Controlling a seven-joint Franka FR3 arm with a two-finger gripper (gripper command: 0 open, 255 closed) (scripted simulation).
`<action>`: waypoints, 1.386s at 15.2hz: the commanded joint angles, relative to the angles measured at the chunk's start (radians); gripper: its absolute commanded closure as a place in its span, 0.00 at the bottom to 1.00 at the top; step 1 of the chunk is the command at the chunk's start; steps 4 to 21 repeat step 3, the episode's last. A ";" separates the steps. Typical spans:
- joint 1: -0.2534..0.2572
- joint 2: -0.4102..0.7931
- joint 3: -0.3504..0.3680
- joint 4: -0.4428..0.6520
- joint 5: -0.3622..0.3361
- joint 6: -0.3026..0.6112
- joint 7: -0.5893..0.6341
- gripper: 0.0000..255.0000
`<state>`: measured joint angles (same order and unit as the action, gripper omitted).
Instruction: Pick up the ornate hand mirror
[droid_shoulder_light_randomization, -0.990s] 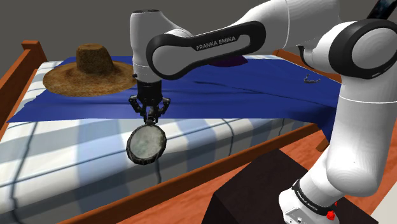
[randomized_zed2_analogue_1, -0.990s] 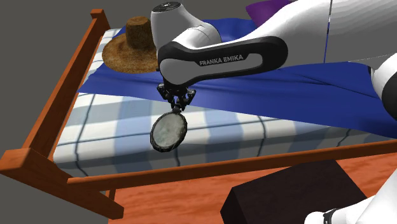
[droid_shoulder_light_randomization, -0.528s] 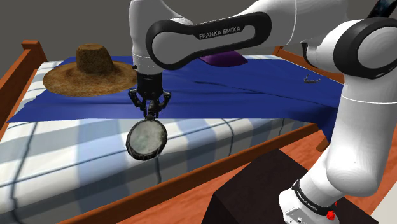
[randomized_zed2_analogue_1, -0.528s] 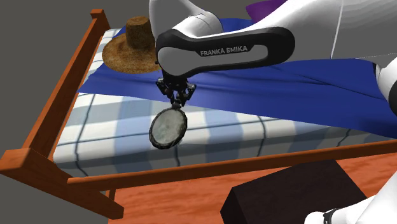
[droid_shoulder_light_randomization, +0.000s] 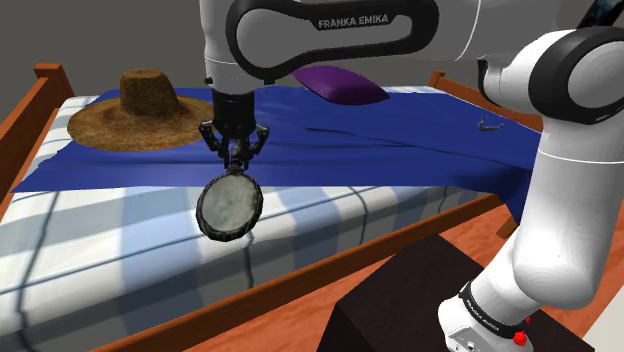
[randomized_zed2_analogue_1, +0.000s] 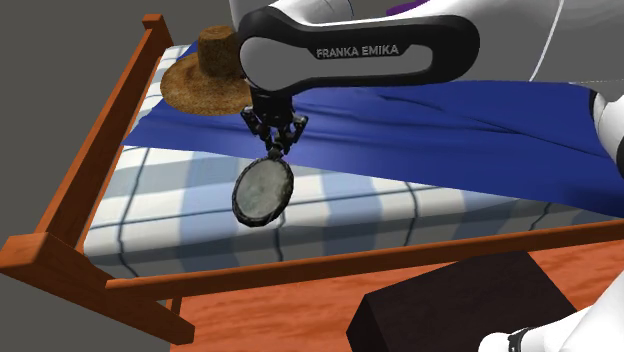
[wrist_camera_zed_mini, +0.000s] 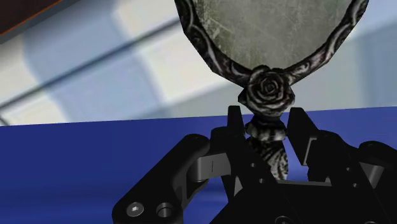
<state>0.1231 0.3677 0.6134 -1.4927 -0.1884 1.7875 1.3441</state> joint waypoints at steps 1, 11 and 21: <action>0.004 0.000 0.002 0.027 0.001 -0.027 0.000 1.00; 0.004 0.000 0.002 0.029 0.001 -0.029 0.000 1.00; 0.004 0.000 0.002 0.029 0.001 -0.029 0.000 1.00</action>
